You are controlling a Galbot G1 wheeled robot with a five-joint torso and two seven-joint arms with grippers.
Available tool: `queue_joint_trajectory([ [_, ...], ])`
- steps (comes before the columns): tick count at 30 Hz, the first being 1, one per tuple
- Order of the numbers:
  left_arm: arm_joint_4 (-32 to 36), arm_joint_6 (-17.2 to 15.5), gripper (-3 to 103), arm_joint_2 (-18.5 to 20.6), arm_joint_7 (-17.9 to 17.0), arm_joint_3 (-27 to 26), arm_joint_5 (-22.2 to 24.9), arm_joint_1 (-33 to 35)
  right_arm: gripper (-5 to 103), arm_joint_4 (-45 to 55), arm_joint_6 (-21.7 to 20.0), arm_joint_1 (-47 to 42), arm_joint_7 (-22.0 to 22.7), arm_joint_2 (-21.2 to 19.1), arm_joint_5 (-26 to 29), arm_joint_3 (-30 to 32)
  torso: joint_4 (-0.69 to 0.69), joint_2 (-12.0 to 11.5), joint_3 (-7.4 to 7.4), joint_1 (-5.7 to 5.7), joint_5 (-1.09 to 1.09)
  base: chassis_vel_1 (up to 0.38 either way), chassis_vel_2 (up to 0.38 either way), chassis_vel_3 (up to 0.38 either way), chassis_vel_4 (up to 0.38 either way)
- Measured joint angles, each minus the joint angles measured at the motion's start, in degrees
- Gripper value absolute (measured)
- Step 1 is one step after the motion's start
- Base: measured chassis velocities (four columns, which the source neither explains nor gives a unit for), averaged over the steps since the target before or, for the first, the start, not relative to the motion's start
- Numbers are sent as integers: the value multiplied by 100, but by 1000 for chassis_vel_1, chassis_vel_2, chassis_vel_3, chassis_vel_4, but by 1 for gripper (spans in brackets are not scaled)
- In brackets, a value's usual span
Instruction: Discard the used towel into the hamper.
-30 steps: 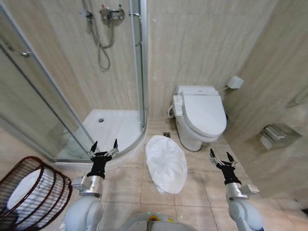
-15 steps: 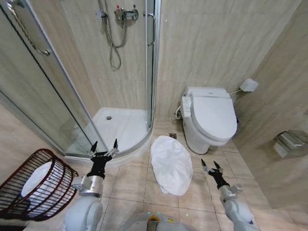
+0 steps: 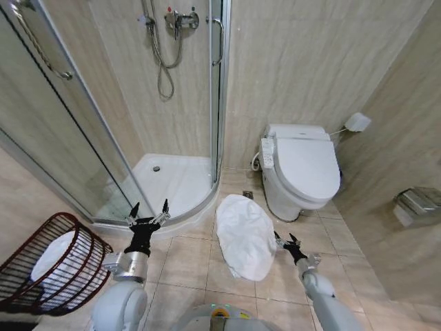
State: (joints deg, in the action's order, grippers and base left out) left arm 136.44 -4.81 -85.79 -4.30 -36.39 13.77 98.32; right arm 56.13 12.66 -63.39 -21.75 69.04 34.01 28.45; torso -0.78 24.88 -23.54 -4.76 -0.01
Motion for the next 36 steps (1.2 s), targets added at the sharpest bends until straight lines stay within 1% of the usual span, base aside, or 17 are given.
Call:
queue_joint_trajectory([
  [5, 0, 0, 100, 0, -1, 0, 0, 0, 100, -173, 48, 29, 2, -19, -222, -5, 2, 0, 0, 0, 1, 31, 44, 37, 39],
  [7, 0, 0, 100, 0, -1, 0, 0, 0, 100, -164, 66, -3, 7, -15, -279, 42, -1, 0, 0, 0, 0, 51, 61, 68, 53],
  [8, 0, 0, 100, 0, -1, 0, 0, 0, 100, -196, 127, -1, 60, 2, -447, 84, -2, 0, 0, 0, -2, 59, 61, 74, 56],
  [10, 0, 0, 100, 0, -1, 0, 0, 0, 100, -409, 253, 141, 197, 45, -801, 83, -1, 0, 1, 0, 2, 47, 64, 74, 62],
  [14, 0, 0, 100, 0, -1, 0, 0, 0, 100, -568, 264, 287, 255, 65, -919, -31, 1, 0, 1, 0, 1, 72, 63, 81, 91],
  [19, 0, 0, 100, 0, -1, 0, 0, 0, 100, -797, 328, 527, 233, 186, -1123, -146, 2, 0, 0, 0, -1, 87, 117, 117, 103],
  [22, 0, 0, 100, 0, -1, 0, 0, 0, 100, -1069, 387, 683, 281, 352, -1403, -189, 2, 0, 0, 0, 0, 115, 112, 121, 109],
  [23, 0, 0, 100, 0, -1, 0, 0, 0, 100, -1069, 387, 683, 281, 352, -1403, -189, 2, 0, 0, 0, 0, 115, 103, 143, 115],
  [27, 0, 0, 100, 0, -2, -1, 0, 1, 100, -1545, 341, 759, 687, 681, -1904, -80, 3, 0, 1, 0, 1, 97, 102, 107, 92],
  [28, 0, 0, 100, 0, -2, -1, 0, 1, 100, -1545, 341, 759, 687, 681, -1904, -80, 3, 0, 1, 0, 1, 51, 77, 66, 81],
  [29, 0, 0, 100, 0, -2, -1, 0, 1, 100, -1569, 297, 719, 833, 747, -2091, -23, 2, 1, 1, 0, 1, 51, 77, 24, 16],
  [30, 0, 0, 100, 0, -2, -1, 0, 0, 100, -1540, 259, 650, 1014, 807, -2351, 32, 0, 0, 1, 0, 1, 0, 0, 0, 0],
  [31, 0, 0, 100, 0, -2, -1, 0, 0, 100, -1540, 259, 650, 1014, 807, -2351, 32, 0, 0, 1, 0, 1, 0, 0, 0, 0],
  [32, 0, 0, 100, 0, -2, -1, 0, 1, 100, -1467, 224, 582, 1182, 857, -2617, 108, -4, 0, 0, 0, 1, 0, 0, 0, 0],
  [33, 0, 0, 100, 0, -2, -1, 0, 0, 100, -1348, 201, 512, 1388, 902, -2907, 189, -3, 0, 0, 0, 1, 0, 0, 0, 0],
  [35, 0, 0, 100, 0, -1, 0, 0, 0, 100, -1176, 176, 414, 1748, 930, -3288, 279, -3, 1, 1, 1, -1, 0, 0, 0, 0],
  [36, 0, 0, 100, 0, -1, 0, 0, 0, 100, -1176, 176, 414, 1748, 930, -3288, 279, -3, 1, 1, 1, -1, 0, 0, 0, 0],
])
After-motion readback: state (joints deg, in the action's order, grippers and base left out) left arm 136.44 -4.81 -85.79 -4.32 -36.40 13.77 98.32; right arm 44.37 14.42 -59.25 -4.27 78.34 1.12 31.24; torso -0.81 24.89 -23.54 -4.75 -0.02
